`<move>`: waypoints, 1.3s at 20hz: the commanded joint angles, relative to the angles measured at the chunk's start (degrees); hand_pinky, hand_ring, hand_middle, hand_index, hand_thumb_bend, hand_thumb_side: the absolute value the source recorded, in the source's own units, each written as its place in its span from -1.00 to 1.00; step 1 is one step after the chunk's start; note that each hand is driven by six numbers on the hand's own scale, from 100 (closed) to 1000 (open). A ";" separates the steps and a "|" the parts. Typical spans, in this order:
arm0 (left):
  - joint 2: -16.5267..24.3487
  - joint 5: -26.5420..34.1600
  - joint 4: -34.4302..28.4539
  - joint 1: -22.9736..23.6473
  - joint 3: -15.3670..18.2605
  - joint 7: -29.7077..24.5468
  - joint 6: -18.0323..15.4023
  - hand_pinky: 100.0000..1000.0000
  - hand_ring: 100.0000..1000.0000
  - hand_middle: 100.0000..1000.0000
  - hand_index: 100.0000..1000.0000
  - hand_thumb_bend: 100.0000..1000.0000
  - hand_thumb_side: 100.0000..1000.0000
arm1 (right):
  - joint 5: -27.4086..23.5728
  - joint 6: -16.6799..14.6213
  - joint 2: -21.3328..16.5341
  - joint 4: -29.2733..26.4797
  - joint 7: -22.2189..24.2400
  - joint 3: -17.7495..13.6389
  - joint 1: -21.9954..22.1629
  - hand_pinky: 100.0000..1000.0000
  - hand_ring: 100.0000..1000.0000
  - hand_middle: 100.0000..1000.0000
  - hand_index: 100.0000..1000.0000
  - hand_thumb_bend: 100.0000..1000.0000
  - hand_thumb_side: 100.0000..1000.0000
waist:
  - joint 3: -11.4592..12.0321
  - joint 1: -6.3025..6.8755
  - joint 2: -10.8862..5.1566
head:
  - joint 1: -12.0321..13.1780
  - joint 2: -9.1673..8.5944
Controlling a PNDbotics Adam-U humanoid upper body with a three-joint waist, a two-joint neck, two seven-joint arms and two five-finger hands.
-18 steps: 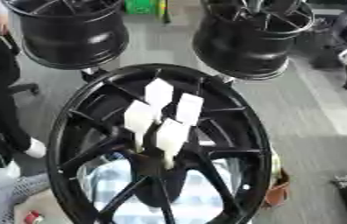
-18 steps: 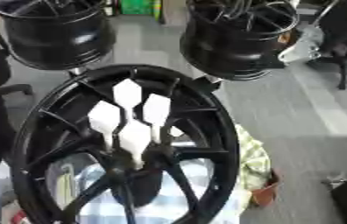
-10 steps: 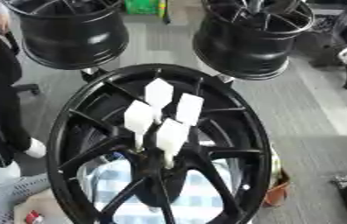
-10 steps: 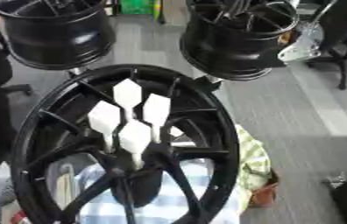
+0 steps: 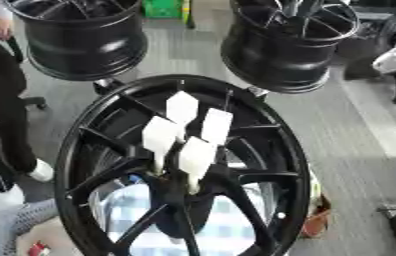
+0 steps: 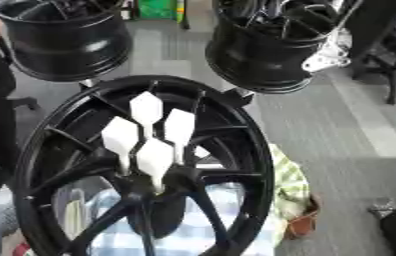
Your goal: Pull the pin out of the wheel hub.
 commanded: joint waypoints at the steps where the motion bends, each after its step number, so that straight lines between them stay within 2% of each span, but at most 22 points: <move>1: 1.08 0.14 -0.95 -0.63 0.01 -0.26 0.09 0.44 0.64 0.41 0.69 -0.52 0.14 | 1.30 -0.62 2.39 1.88 2.05 2.85 -3.85 0.70 0.48 0.34 0.54 -0.10 -0.81 | 0.07 0.30 -0.86 | -0.29 -0.78; 7: 1.02 0.23 -0.95 -0.53 -0.08 -0.43 0.15 0.43 0.64 0.41 0.69 -0.53 0.15 | 2.22 -0.61 8.66 6.20 3.12 9.51 -11.23 0.70 0.49 0.36 0.55 -0.03 -0.82 | 0.07 0.28 -0.89 | -0.34 -0.74; 12: 0.94 0.32 -0.95 -0.58 -0.27 -0.66 0.22 0.43 0.64 0.42 0.69 -0.53 0.15 | 3.43 0.97 11.34 6.54 3.14 13.35 -13.67 0.68 0.50 0.36 0.55 0.01 -0.83 | 0.09 0.19 -0.77 | -0.07 -0.92; 19: 0.78 0.35 -0.95 -0.46 -0.40 -0.87 0.33 0.43 0.65 0.42 0.69 -0.54 0.16 | 4.46 3.79 13.33 8.58 3.14 15.41 -14.70 0.67 0.49 0.36 0.55 0.04 -0.82 | 0.03 0.21 -0.51 | 0.27 -1.12; 26: 0.52 0.35 -0.95 -0.41 -0.55 -1.10 0.47 0.43 0.65 0.42 0.69 -0.55 0.17 | 6.42 2.49 13.87 10.26 3.14 17.29 -14.13 0.67 0.50 0.36 0.55 0.03 -0.84 | 0.06 0.14 -0.09 | 0.71 -1.10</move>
